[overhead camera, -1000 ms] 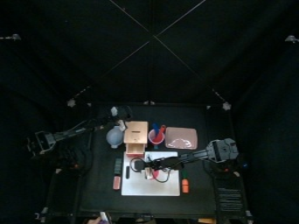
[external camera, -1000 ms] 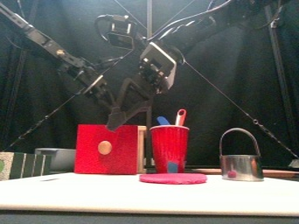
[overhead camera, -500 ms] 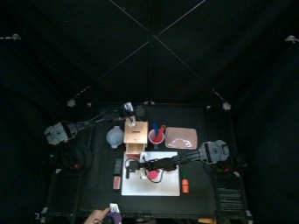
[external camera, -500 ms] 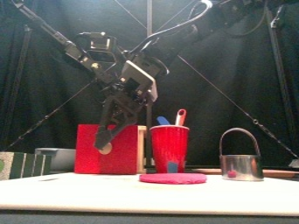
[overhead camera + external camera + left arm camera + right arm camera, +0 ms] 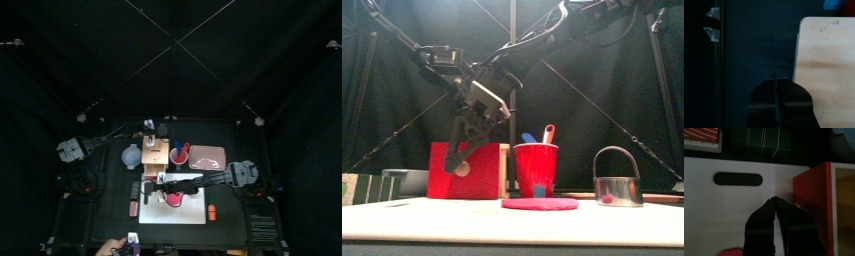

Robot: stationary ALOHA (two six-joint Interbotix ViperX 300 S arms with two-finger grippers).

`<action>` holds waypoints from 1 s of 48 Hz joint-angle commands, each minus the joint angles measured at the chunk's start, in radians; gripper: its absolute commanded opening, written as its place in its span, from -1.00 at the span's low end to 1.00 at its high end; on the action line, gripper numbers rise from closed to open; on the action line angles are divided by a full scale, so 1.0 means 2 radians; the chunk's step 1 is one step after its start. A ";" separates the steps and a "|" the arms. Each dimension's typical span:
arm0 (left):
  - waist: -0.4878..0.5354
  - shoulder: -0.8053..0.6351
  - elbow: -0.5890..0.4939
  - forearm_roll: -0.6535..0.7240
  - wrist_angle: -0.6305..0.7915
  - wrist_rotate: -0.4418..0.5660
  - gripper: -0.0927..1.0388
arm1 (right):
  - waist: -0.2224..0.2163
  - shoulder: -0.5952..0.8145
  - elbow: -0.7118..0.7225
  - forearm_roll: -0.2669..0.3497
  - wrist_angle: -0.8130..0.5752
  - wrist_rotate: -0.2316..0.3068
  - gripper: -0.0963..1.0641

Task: Get the cutter from the drawer then cut the dough then place the extra dough in the bowl
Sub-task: Shut the drawer

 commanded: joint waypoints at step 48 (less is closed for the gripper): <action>0.002 0.015 -0.020 -0.017 0.008 0.015 -0.34 | -0.070 -0.003 -0.035 -0.070 0.026 -0.007 -0.53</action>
